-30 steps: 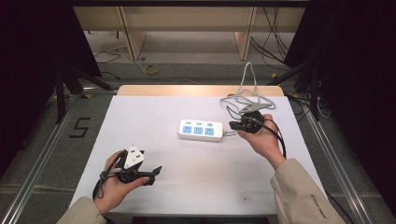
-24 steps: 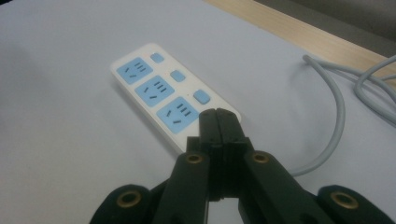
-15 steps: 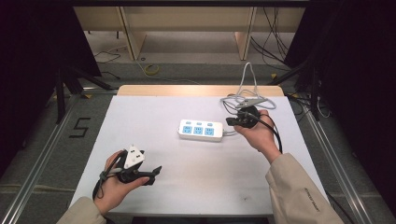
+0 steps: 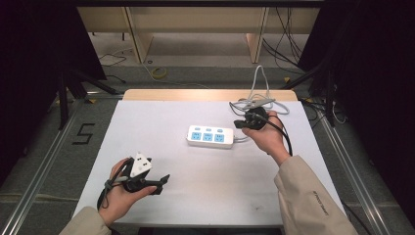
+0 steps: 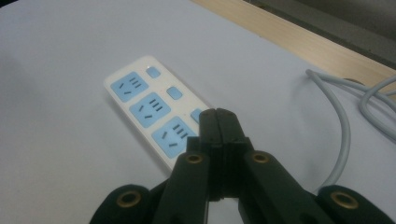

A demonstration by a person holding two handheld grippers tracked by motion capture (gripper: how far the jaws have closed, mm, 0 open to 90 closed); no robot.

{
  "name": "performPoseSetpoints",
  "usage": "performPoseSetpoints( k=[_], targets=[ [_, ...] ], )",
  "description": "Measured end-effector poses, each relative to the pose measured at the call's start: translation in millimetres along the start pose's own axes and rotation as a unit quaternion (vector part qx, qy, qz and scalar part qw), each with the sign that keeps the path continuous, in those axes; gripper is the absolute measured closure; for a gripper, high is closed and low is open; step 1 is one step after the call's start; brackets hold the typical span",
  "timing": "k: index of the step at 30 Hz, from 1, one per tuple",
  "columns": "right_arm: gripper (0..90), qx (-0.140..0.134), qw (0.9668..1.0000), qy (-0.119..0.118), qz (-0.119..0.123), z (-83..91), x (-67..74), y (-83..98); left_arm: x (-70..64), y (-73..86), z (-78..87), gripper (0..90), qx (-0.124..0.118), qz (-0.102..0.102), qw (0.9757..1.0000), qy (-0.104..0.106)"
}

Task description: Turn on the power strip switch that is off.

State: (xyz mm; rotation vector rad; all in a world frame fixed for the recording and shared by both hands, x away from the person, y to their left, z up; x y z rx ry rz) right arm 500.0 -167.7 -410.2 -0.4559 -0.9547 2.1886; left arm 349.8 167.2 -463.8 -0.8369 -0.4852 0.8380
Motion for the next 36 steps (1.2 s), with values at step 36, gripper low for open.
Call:
performPoseSetpoints(
  k=[36],
  targets=[
    [90.0, 0.042, 0.999, -0.011, 0.014, -33.3, 1.7, -17.3, -2.4, -0.4, -1.1, 17.1, 0.0, -0.002, 1.0, 0.002]
  ],
)
Point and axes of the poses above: each handheld gripper's, and its own axes: z roughly backward along the jaws, y roughly out of its underside, x roughly to its left, the point moved 3 cm from there along -z, roughly forward along the jaws, and after that the axes turned 3 degrees about z, right-handed, at the moved point
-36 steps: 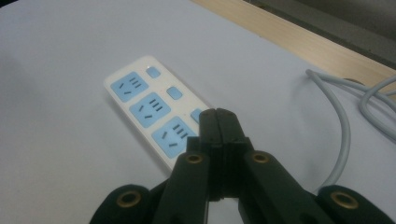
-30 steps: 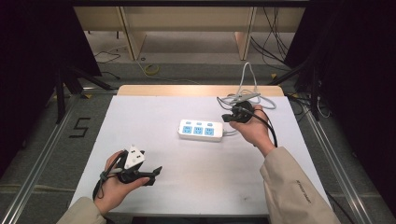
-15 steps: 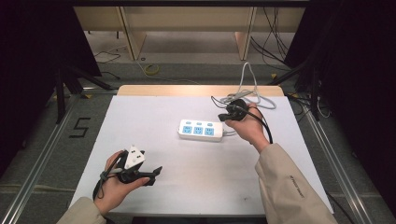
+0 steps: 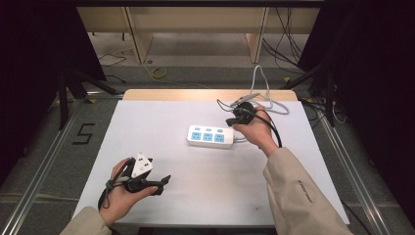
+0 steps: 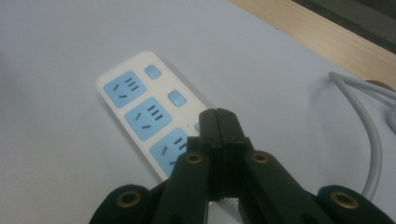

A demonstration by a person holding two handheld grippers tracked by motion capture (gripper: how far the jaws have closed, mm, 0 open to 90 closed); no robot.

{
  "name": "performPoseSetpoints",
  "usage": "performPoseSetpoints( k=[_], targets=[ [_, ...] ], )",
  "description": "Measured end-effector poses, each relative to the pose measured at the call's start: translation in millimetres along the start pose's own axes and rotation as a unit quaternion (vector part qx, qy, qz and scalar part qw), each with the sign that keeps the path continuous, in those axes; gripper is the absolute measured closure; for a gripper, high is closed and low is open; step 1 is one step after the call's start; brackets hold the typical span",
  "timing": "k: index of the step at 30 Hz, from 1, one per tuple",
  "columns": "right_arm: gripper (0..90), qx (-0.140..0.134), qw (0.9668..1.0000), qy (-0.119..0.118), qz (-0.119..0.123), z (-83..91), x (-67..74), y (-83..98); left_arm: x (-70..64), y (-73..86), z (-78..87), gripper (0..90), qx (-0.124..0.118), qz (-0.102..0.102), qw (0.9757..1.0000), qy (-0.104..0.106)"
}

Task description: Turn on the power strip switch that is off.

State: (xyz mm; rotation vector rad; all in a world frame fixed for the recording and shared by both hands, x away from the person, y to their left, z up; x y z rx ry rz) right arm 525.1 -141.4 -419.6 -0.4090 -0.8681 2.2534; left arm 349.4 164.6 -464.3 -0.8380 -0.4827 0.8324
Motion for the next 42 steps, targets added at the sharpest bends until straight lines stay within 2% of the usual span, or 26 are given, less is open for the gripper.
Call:
performPoseSetpoints(
  k=[11, 31, 42],
  targets=[
    [90.0, 0.014, 0.9999, -0.001, -0.004, -10.2, -3.1, -1.3, 0.0, 0.1, 0.0, 17.1, 0.0, 0.001, 1.0, 0.001],
    [90.0, 0.041, 0.9991, -0.004, 0.006, -28.9, 0.1, -9.4, 0.2, 0.2, 0.3, 17.2, 0.0, -0.002, 1.0, 0.002],
    [90.0, 0.048, 0.9988, -0.004, 0.009, -32.6, 0.9, -15.3, -0.4, 0.1, 0.5, 17.2, 0.0, -0.002, 1.0, 0.004]
  ],
)
Point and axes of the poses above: each handheld gripper's, and its own axes: z roughly backward along the jaws, y roughly out of its underside, x roughly to its left, the point moved 3 cm from there along -z, roughly forward along the jaws, and after that the axes turned 3 degrees about z, right-handed, at the moved point
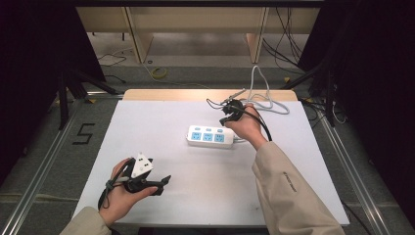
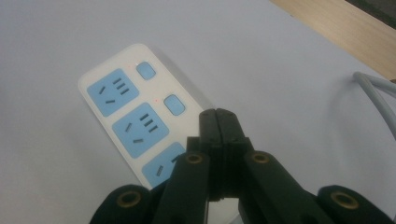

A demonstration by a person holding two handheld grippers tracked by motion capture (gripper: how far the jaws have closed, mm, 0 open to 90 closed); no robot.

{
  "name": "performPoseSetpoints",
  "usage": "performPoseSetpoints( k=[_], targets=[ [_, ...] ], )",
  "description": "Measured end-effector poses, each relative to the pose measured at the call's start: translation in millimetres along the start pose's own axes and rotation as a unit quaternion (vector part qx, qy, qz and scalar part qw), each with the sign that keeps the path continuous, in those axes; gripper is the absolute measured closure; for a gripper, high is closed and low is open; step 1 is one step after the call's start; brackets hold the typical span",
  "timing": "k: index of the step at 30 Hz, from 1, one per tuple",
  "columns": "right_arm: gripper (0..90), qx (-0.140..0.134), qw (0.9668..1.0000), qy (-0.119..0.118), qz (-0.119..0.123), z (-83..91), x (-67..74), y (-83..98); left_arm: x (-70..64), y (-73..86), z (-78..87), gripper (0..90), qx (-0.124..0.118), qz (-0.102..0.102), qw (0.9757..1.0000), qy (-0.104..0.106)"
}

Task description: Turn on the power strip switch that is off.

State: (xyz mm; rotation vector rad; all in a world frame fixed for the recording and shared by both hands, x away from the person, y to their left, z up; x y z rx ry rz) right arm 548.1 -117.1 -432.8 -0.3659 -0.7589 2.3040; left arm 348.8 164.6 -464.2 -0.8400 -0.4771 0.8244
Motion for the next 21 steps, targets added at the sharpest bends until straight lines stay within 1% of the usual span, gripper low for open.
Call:
performPoseSetpoints(
  k=[3, 7, 11, 21],
  targets=[
    [90.0, 0.005, 1.0, -0.001, -0.003, -1.7, 1.2, -1.6, 0.1, 0.1, 0.1, 17.2, 0.001, -0.001, 1.0, 0.001],
    [90.0, 0.009, 0.9999, -0.003, 0.001, -5.0, 2.3, -3.4, 0.0, -0.1, 0.0, 17.2, 0.0, 0.0, 1.0, 0.0],
    [90.0, 0.013, 0.9999, -0.004, -0.003, -7.4, 3.3, -4.5, 0.0, 0.0, 0.2, 17.3, 0.001, -0.003, 1.0, 0.001],
    [90.0, 0.027, 0.9996, -0.007, 0.0, -10.8, 3.7, -8.0, -0.2, -0.2, -0.1, 17.3, 0.0, -0.004, 1.0, 0.001]
  ],
)
Point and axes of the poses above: each handheld gripper's, and its own axes: z roughly backward along the jaws, y roughly out of its underside, x roughly to its left, the point moved 3 cm from there along -z, roughly forward along the jaws, and after that the axes turned 3 degrees about z, right-handed, at the moved point
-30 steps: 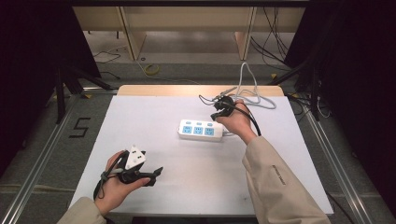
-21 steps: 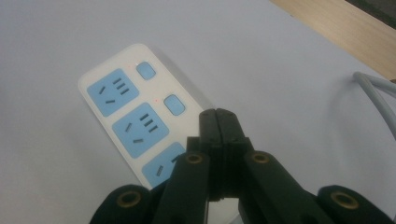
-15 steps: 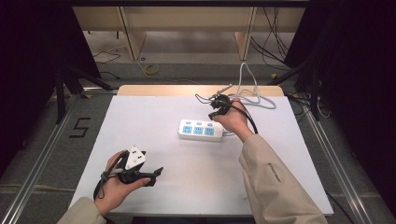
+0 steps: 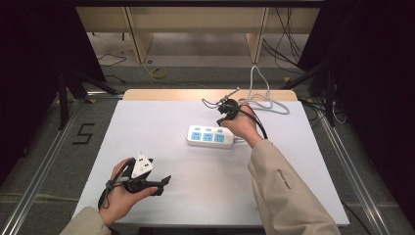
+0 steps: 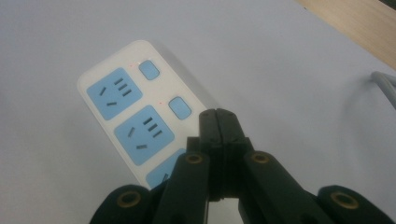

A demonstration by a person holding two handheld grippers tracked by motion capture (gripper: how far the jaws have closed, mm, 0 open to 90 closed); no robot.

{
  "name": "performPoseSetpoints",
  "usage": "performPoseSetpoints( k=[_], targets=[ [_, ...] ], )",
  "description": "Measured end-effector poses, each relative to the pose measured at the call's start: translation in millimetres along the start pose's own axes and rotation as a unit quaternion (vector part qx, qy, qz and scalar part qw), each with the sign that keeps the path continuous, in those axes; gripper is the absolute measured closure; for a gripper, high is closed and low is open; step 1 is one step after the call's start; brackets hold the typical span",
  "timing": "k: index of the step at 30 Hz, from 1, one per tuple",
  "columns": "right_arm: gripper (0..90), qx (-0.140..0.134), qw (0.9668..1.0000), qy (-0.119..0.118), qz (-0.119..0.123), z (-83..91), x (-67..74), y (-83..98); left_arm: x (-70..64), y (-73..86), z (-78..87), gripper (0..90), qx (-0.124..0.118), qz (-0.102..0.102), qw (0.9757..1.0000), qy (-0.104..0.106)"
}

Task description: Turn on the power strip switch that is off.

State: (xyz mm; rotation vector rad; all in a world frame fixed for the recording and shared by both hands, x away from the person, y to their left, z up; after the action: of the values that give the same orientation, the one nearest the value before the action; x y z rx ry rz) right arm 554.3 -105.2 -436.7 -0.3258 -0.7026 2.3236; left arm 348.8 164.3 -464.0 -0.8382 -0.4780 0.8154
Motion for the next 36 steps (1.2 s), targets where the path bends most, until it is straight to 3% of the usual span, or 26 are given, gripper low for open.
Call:
performPoseSetpoints(
  k=[13, 36],
  targets=[
    [90.0, 0.034, 0.9994, -0.001, 0.001, -10.8, 1.0, -0.3, 0.0, 0.3, 0.4, 17.3, 0.001, -0.001, 1.0, 0.001],
    [90.0, 0.063, 0.998, 0.009, 0.0, -23.1, 0.1, 1.1, -0.5, 0.4, 0.2, 17.2, 0.002, -0.004, 1.0, 0.003]
  ],
)
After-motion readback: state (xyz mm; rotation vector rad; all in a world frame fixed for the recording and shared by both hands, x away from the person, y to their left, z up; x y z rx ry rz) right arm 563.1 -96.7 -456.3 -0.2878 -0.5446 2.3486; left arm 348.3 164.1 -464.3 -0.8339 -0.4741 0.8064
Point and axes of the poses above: each handheld gripper's, and its own axes: z roughly backward along the jaws, y roughly out of its underside, x roughly to its left, the point moved 3 cm from there along -z, roughly forward along the jaws, and after that the axes turned 3 degrees about z, right-handed, at the moved point
